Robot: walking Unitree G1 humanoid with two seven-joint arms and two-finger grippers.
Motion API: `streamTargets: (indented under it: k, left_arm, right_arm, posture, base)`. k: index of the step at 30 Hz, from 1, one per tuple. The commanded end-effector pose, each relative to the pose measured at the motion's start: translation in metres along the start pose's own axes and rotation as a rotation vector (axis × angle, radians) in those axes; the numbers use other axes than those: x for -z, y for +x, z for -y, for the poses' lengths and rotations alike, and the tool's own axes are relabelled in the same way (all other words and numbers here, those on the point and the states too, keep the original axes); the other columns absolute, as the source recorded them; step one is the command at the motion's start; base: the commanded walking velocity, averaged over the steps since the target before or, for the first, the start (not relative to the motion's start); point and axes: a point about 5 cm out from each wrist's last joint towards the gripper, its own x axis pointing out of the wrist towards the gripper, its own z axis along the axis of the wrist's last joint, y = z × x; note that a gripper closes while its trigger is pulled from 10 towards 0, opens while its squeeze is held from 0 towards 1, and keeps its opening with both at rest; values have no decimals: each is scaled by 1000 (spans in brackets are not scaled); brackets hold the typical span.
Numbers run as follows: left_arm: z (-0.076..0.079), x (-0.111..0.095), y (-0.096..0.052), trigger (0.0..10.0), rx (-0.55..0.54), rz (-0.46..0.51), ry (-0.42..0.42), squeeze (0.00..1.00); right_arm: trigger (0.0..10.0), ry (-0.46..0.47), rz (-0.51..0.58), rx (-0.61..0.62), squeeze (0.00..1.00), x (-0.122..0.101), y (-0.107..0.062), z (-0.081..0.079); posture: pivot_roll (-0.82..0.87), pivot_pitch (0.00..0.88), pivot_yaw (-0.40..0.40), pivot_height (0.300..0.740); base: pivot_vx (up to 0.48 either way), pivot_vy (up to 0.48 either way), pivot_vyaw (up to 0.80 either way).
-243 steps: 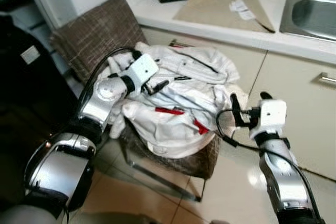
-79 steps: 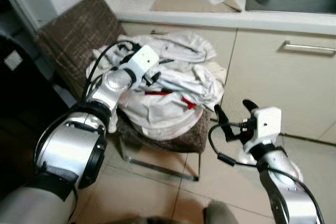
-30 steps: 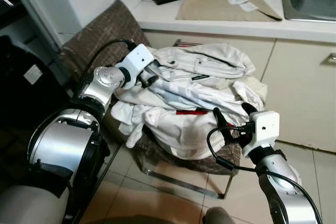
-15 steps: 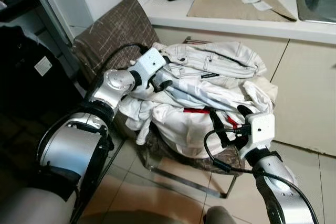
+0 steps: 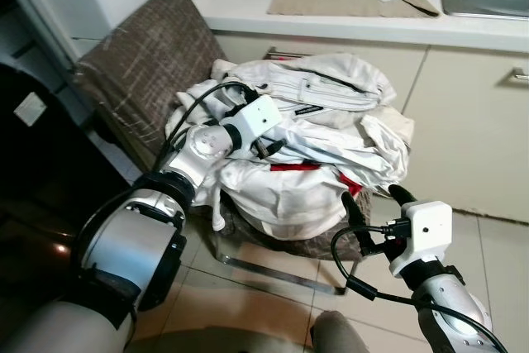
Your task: Clothes washing
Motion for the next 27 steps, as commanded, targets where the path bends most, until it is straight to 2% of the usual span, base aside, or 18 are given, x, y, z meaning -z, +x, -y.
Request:
streamTargets:
  k: [1, 9, 12, 16, 17, 18, 19, 23, 25, 26, 27]
  left_arm:
    - [11, 12, 0, 10000, 10, -32, 23, 0]
    - [37, 16, 6, 10000, 37, -36, 106, 0]
    - [46, 18, 8, 10000, 35, -47, 169, 0]
    - [47, 18, 9, 10000, 31, -48, 168, 0]
    - [49, 18, 10, 10000, 29, -52, 145, 0]
    - [50, 18, 11, 2275, 27, -53, 110, 0]
    - [52, 18, 11, 0, 36, -50, 85, 0]
    - [52, 16, 13, 0, 10, -36, 16, 0]
    - [49, 13, 14, 0, -36, -25, -59, 0]
    - [49, 13, 14, 0, -36, -25, -59, 0]
    - [47, 10, 16, 0, -66, -17, -96, 0]
  right_arm:
    - [10000, -3, -6, -8, 0, -2, -1, -4]
    - [10000, -8, -21, -4, 0, -3, -6, -5]
    - [10000, -9, -33, -2, 0, -3, -8, -4]
    - [10000, -10, -37, -2, 0, -3, -9, -5]
    - [10000, -11, -39, -3, 0, -3, -9, -5]
    - [10000, -11, -41, -4, 0, -3, -9, -5]
    - [10000, -12, -42, -4, 0, -3, -9, -5]
    - [10000, -13, -45, -3, 0, -2, -9, -5]
    - [10000, -12, -45, -2, 0, -3, -8, -5]
    - [10000, -12, -45, -2, 0, -3, -8, -5]
    - [10000, -12, -45, -2, 0, -3, -8, -5]
  posture:
    - [-517, 166, 166, 740]
    - [-529, 178, 158, 740]
    - [-531, 183, 157, 740]
    - [-531, 186, 154, 740]
    - [-532, 188, 153, 740]
    - [-532, 188, 153, 740]
    - [-532, 188, 153, 740]
    - [-530, 187, 154, 740]
    - [-530, 187, 154, 740]
    - [-530, 187, 154, 740]
    - [-530, 187, 154, 740]
  base:
    - [0, 0, 0]
    - [0, 0, 0]
    - [0, 0, 0]
    - [0, 0, 0]
    - [0, 0, 0]
    - [0, 0, 0]
    - [0, 0, 0]
    - [0, 0, 0]
    - [0, 0, 0]
    - [0, 0, 0]
    - [0, 0, 0]
